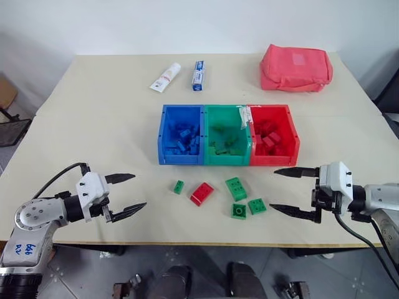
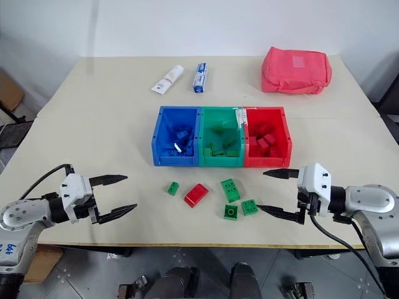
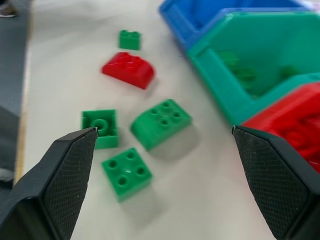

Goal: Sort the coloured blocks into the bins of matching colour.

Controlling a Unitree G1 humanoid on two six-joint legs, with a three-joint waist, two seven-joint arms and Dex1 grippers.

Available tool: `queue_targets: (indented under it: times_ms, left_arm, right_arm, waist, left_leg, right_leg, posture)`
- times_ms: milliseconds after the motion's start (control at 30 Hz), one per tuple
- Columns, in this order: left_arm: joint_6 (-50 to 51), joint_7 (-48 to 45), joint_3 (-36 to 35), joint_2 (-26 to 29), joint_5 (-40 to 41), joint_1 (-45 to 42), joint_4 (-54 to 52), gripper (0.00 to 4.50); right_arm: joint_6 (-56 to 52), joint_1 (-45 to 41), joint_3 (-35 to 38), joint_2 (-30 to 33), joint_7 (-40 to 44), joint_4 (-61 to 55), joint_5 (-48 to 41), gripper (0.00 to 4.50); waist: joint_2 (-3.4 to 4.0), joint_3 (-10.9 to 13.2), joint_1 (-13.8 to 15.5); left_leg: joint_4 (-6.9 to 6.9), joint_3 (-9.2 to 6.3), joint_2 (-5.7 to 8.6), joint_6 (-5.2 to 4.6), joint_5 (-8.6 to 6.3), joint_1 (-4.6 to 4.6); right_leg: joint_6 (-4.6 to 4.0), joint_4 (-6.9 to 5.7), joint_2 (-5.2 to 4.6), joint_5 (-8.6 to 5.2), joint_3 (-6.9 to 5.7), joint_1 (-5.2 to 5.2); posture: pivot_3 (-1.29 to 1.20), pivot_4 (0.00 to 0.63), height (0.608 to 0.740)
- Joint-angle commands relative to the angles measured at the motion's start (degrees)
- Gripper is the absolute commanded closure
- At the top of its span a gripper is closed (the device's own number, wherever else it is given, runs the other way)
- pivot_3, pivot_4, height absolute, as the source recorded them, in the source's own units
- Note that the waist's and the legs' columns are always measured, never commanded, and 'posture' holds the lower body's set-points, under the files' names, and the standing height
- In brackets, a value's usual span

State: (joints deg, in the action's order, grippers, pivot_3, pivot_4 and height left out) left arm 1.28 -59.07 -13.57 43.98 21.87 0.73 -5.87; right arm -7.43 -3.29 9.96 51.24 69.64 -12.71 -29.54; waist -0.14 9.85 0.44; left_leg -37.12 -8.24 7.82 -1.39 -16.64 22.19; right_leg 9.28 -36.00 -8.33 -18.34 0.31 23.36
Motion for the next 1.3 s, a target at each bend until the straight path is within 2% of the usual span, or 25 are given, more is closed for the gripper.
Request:
queue_targets:
  times_ms: [33,267,433,533,700,900,1033,1133,1300]
  left_arm:
    - [-0.6,0.23,0.47,-0.4,0.08,-1.72,-0.29,0.04]
    - [2.81,-7.19,12.78,-2.87,2.32,-5.38,-6.88,0.04]
    - [2.08,-8.24,19.24,-7.02,1.21,-10.85,-7.81,0.04]
    - [-0.02,-7.15,20.33,-9.56,0.05,-12.57,-6.9,0.04]
    - [-1.78,-7.34,18.28,-8.44,0.19,-11.28,-5.66,0.04]
    - [-1.87,-5.86,16.19,-8.06,0.54,-11.06,-5.22,0.04]
    - [-1.81,-5.98,15.77,-7.57,0.29,-11.29,-4.8,0.04]
    - [-2.18,-5.71,14.94,-7.12,0.32,-10.89,-4.77,0.0]
    - [-0.57,-5.33,14.11,-6.63,1.31,-9.61,-5.77,0.0]
  right_arm:
    - [1.85,2.35,2.58,0.36,1.11,0.57,0.34,0.0]
    - [8.36,12.81,13.39,3.12,2.53,8.66,4.5,0.0]
    - [12.76,13.89,14.44,6.34,5.9,14.33,7.35,0.0]
    - [9.12,9.46,9.4,6.93,6.56,11.95,6.85,0.0]
    - [4.17,-1.9,-3.44,3.95,7.51,8.19,8.21,0.0]
    - [2.53,-12.53,-13.8,-0.01,10.27,13.31,11.31,0.0]
    - [2.72,-14.48,-18.0,-1.9,11.21,15.77,13.63,0.0]
    - [5.11,-15.3,-19.32,-4.79,9.58,17.96,15.1,0.63]
    - [6.19,-15.18,-18.4,-5.72,8.47,17.88,15.64,2.3]
  waist:
    - [0.0,0.0,0.46]
    - [0.0,0.0,1.22]
    - [0.02,-0.01,0.69]
    - [0.02,-0.01,0.15]
    - [0.0,0.0,-0.56]
    - [-0.02,0.01,0.16]
    - [-0.03,0.02,0.88]
    - [-0.03,0.02,0.92]
    - [-0.02,0.01,0.77]
  left_leg:
    - [0.0,0.0,0.0,-0.01,-0.01,0.0]
    - [-0.02,0.05,0.08,-0.12,-0.07,0.01]
    - [-0.03,0.28,-0.07,-0.08,-0.05,-0.13]
    - [-0.03,0.36,-0.17,-0.04,-0.07,-0.13]
    - [-0.09,0.54,-0.69,0.21,-0.21,-0.13]
    - [-0.16,0.51,-0.69,0.25,-0.26,-0.06]
    - [-0.16,0.51,-0.7,0.24,-0.27,-0.05]
    - [-0.16,0.51,-0.7,0.25,-0.28,-0.05]
    - [-0.17,0.53,-0.75,0.28,-0.29,-0.07]
  right_leg:
    - [0.0,0.01,0.0,0.0,0.0,0.0]
    - [0.05,0.05,-0.03,0.02,0.0,-0.04]
    - [0.04,0.04,0.08,0.07,0.05,-0.08]
    - [0.02,0.04,0.16,0.08,0.09,-0.06]
    - [-0.22,0.08,0.65,0.18,0.16,0.04]
    - [-0.28,0.11,0.68,0.18,0.16,0.11]
    - [-0.29,0.12,0.7,0.19,0.16,0.12]
    - [-0.29,0.11,0.71,0.19,0.16,0.14]
    - [-0.31,0.07,0.77,0.2,0.18,0.14]
  posture:
    - [0.0,0.15,0.74]
    - [0.0,0.15,0.74]
    - [0.0,0.15,0.74]
    - [0.0,0.15,0.74]
    - [0.0,0.15,0.74]
    - [0.0,0.15,0.74]
    - [0.0,0.15,0.74]
    - [0.0,0.15,0.74]
    - [0.0,0.15,0.74]
